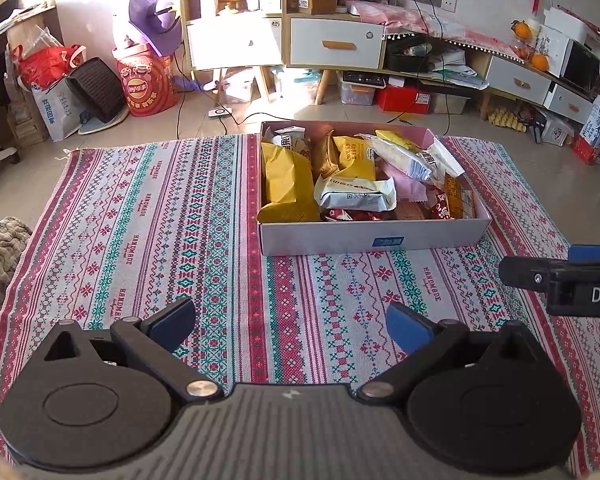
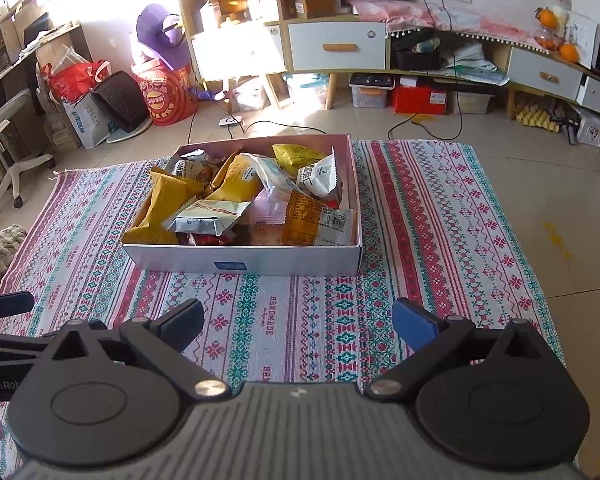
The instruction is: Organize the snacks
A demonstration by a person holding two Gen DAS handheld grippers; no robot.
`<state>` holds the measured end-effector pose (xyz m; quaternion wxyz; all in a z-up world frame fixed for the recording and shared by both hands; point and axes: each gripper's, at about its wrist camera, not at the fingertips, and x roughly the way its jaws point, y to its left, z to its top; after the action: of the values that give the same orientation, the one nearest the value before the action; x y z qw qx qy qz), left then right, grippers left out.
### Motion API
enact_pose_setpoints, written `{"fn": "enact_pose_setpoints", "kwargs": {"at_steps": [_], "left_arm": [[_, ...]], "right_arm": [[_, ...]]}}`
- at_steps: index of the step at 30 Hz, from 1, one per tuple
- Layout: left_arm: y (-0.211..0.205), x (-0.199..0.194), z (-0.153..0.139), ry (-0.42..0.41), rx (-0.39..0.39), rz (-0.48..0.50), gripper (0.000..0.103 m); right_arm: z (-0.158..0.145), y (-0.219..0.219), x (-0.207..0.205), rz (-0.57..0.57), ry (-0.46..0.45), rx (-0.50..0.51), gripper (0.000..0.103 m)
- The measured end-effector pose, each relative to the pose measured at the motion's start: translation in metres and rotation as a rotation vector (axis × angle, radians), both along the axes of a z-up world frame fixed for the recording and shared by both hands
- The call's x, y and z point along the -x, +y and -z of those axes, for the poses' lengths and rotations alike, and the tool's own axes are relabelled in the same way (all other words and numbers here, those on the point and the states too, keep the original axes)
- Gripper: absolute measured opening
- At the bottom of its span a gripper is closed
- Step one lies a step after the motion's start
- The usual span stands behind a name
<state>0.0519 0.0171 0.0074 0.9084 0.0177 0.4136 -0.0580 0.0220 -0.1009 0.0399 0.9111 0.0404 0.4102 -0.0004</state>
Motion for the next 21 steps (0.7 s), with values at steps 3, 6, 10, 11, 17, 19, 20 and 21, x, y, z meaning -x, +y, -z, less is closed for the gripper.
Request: {"fn": "enact_pose_setpoints", "kwargs": {"at_steps": [3, 6, 10, 11, 17, 19, 20, 21], "left_arm": [[0.004, 0.000, 0.002, 0.011, 0.003, -0.029, 0.103], [0.008, -0.002, 0.003, 0.022, -0.011, -0.061, 0.103], [0.009, -0.002, 0.004, 0.030, -0.025, -0.080, 0.103], [0.009, -0.001, 0.004, 0.029, -0.033, -0.082, 0.103], [0.009, 0.001, 0.004, 0.028, -0.050, -0.080, 0.103], [0.008, 0.001, 0.004, 0.026, -0.054, -0.078, 0.103], [0.008, 0.001, 0.004, 0.026, -0.057, -0.076, 0.103], [0.007, 0.001, 0.004, 0.027, -0.059, -0.075, 0.103]], "right_arm": [[0.005, 0.006, 0.002, -0.017, 0.009, 0.039, 0.101], [0.008, 0.012, 0.003, -0.034, 0.011, 0.065, 0.101], [0.009, 0.017, 0.002, -0.038, 0.005, 0.080, 0.102], [0.010, 0.018, 0.003, -0.038, 0.007, 0.079, 0.102], [0.014, 0.023, 0.003, -0.046, 0.020, 0.093, 0.102], [0.015, 0.024, 0.004, -0.047, 0.021, 0.095, 0.102], [0.015, 0.024, 0.004, -0.045, 0.022, 0.096, 0.103], [0.015, 0.024, 0.003, -0.044, 0.022, 0.096, 0.103]]}}
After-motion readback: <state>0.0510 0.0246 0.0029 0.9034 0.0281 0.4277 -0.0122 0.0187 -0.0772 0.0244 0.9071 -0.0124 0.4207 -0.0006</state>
